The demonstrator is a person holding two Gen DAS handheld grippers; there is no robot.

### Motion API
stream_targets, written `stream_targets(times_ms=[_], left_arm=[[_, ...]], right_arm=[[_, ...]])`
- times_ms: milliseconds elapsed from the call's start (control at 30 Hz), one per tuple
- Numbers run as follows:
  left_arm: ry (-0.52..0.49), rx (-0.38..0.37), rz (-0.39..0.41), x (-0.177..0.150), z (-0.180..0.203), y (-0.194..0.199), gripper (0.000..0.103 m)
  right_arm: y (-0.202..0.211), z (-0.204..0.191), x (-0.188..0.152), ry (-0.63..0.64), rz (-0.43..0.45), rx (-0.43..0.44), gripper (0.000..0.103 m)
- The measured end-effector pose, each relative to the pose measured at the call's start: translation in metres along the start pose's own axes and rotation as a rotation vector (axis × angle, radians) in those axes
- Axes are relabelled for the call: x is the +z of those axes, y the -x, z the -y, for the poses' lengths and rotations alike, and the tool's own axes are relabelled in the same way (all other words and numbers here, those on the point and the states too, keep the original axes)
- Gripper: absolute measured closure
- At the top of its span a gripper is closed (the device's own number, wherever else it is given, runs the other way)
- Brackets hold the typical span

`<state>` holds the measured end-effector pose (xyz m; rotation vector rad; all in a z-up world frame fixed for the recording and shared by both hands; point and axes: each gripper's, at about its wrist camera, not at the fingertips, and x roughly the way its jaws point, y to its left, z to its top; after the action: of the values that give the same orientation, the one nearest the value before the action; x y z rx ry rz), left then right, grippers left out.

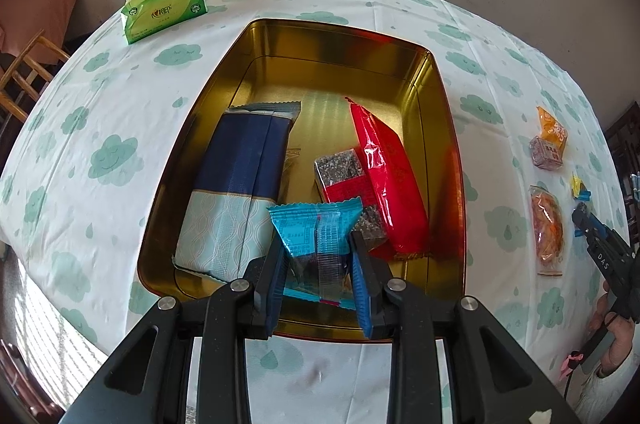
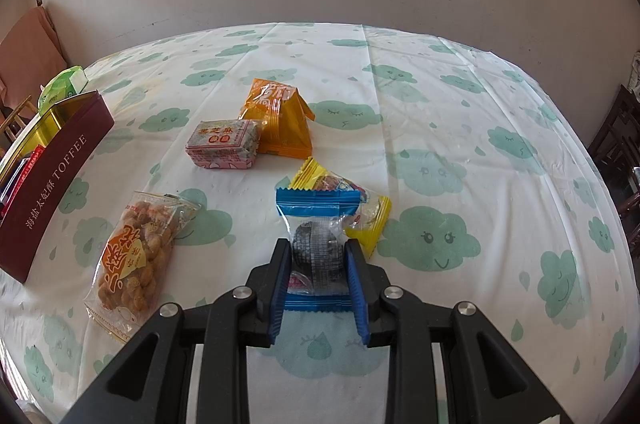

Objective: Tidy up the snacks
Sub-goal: 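Carry the light blue packet into the tin with the left gripper and release, then carry the blue-wrapped candy over the gold tin with the right gripper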

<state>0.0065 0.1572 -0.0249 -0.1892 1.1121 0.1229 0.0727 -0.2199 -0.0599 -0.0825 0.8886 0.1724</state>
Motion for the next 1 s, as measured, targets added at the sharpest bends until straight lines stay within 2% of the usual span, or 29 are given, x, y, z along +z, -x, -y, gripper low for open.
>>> stream_targets(times_ms=[333, 533, 600, 633, 767, 1000], left_arm=[[0.019, -0.018, 0.004, -0.001, -0.004, 0.000, 0.073], [-0.004, -0.034, 0.052, -0.004, -0.001, 0.007, 0.063], [-0.016, -0.028, 0.080, -0.004, 0.002, 0.011, 0.052], [-0.024, -0.024, 0.098, -0.004, 0.003, 0.014, 0.051], [-0.048, -0.008, 0.161, -0.002, 0.004, 0.025, 0.038], [-0.011, 0.032, 0.232, 0.003, -0.016, 0.043, 0.026]], right_arm=[[0.000, -0.003, 0.001, 0.003, -0.010, -0.021, 0.076], [0.009, -0.009, 0.002, 0.013, -0.007, -0.036, 0.077], [0.015, -0.012, 0.004, 0.015, 0.003, -0.033, 0.077], [0.019, -0.013, 0.006, 0.014, 0.009, -0.028, 0.077], [0.036, -0.027, 0.014, 0.021, 0.034, 0.014, 0.077], [0.059, -0.090, 0.027, 0.099, 0.075, 0.148, 0.077]])
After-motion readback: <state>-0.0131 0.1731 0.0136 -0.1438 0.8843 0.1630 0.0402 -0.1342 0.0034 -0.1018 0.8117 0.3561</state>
